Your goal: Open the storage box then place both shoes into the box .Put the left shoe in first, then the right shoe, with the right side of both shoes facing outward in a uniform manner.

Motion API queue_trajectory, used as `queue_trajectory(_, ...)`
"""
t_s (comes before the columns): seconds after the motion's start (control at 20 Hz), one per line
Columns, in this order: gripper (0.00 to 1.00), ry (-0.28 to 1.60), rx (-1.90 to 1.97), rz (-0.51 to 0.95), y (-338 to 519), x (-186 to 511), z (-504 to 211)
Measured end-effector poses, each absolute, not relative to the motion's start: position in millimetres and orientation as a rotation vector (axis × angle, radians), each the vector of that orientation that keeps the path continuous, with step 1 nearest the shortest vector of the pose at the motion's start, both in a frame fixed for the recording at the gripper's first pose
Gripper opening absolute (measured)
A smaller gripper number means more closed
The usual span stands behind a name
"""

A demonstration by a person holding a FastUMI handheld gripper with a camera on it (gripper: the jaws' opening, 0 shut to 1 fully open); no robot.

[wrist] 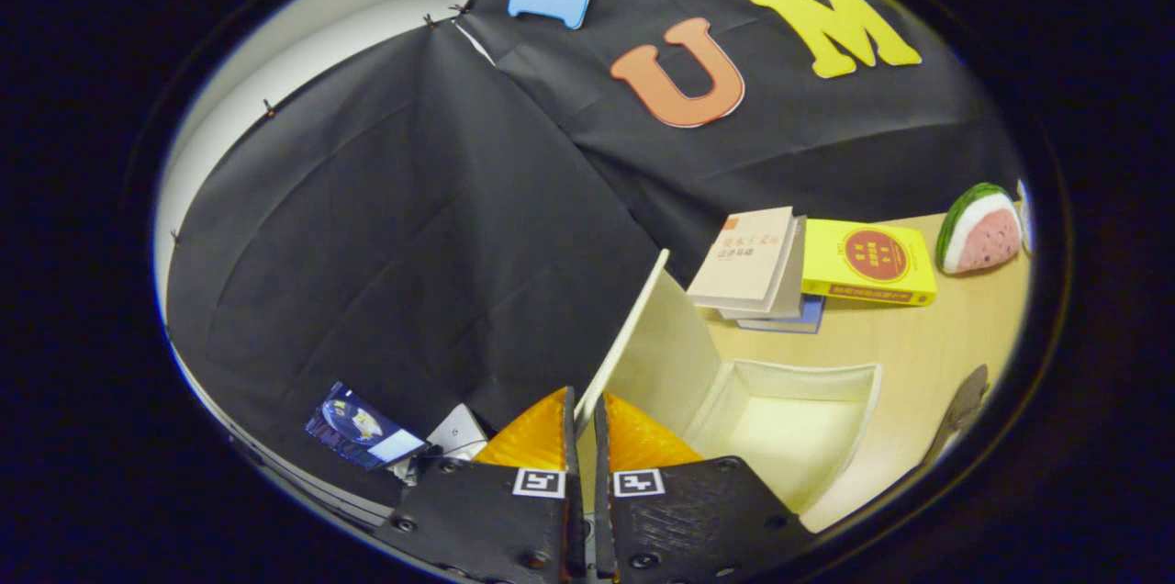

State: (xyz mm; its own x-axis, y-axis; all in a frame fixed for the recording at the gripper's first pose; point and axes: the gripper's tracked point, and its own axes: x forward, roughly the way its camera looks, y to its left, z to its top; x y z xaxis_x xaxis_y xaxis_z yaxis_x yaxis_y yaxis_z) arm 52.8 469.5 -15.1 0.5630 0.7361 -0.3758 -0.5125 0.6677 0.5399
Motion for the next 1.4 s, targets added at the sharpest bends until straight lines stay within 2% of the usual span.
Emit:
queue_trajectory(0.15, 0.08, 0.609, 0.352, 0.773, 496.3, 55.2, -13.6)
queue_trajectory(0.35, 0.25, 0.573, 0.273, 0.821, 527.2, 53.8, -13.4)
queue_trajectory(0.5, 0.61, 0.534, 0.210, 0.832, 538.5, 55.2, -11.2)
queue_trajectory(0.55, 0.69, 0.527, 0.198, 0.833, 541.1, 54.7, -10.7)
queue_trajectory(0.6, 0.84, 0.526, 0.195, 0.830, 543.7, 53.7, -11.5)
queue_trajectory(1.0, 0.86, 0.389, 0.155, 0.704, 490.6, 60.5, 5.3)
queue_trajectory(1.05, 0.86, 0.364, 0.140, 0.682, 477.2, 60.6, 9.3)
queue_trajectory(1.15, 0.92, 0.325, 0.114, 0.629, 445.1, 59.0, 12.6)
queue_trajectory(1.4, 0.95, 0.283, 0.054, 0.487, 345.6, 51.5, -2.8)
